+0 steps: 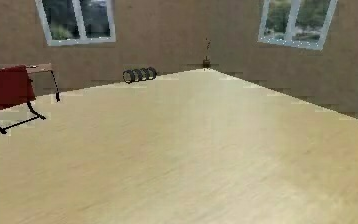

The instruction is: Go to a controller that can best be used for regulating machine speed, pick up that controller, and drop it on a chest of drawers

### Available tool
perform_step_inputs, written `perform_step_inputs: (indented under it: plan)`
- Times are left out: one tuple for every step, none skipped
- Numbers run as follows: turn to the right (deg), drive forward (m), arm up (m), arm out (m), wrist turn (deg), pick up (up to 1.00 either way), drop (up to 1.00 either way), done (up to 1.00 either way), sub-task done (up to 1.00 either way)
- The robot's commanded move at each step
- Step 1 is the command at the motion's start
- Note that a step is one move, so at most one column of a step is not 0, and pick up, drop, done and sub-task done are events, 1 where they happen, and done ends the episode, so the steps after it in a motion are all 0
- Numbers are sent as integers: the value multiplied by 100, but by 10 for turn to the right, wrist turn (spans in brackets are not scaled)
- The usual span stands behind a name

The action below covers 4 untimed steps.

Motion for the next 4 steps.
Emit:
perform_step_inputs:
  plan:
    - [-420,0,0,0,0,0,0,0,0]
    - [0,30,0,0,0,0,0,0,0]
    - [450,0,0,0,0,0,0,0,0]
    - [60,0,0,0,0,0,0,0,0]
